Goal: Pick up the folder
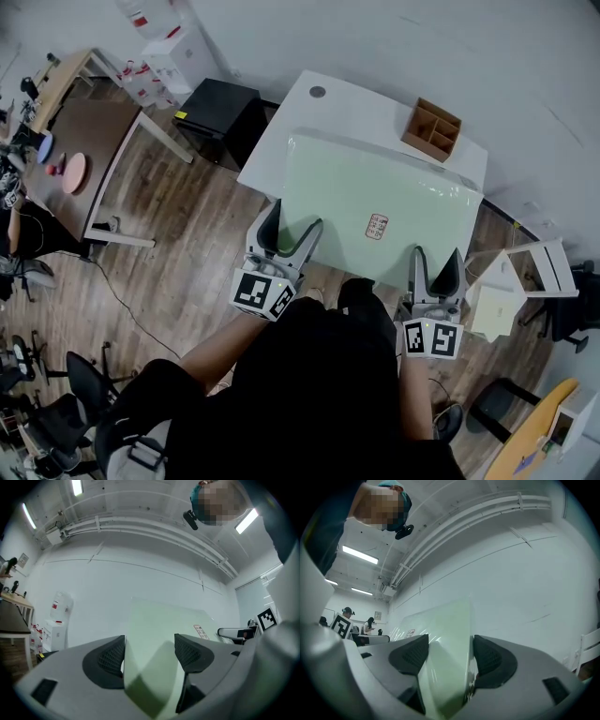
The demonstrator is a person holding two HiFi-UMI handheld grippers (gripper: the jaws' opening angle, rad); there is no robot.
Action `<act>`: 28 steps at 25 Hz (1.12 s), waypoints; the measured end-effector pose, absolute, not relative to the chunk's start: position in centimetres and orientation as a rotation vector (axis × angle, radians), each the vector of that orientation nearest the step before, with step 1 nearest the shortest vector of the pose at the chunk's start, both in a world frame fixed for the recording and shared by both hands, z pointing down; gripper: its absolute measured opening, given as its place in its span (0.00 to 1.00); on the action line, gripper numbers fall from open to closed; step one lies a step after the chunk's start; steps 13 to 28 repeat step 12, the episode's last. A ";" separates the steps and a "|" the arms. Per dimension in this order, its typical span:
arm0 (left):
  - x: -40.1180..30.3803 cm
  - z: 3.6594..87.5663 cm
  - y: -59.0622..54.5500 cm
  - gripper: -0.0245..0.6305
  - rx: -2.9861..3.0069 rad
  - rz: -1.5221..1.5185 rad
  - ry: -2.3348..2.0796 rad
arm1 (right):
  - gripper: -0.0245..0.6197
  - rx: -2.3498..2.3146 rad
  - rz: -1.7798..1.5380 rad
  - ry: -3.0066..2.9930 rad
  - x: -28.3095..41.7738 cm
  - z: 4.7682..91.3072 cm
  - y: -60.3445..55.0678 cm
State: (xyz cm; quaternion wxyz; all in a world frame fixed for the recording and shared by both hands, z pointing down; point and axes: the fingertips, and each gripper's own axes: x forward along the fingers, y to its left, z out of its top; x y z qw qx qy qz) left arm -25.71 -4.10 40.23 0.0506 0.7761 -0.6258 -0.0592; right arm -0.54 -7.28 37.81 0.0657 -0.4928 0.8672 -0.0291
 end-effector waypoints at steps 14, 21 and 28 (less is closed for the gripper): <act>-24.8 41.1 -3.5 0.55 2.351 -0.183 -1.868 | 0.54 -1.541 -0.079 2.624 0.3 38.1 -6.0; -24.8 41.1 -3.5 0.55 2.351 -0.183 -1.868 | 0.54 -1.541 -0.079 2.624 0.3 38.1 -6.0; -24.8 41.1 -3.5 0.55 2.351 -0.183 -1.868 | 0.54 -1.541 -0.079 2.624 0.3 38.1 -6.0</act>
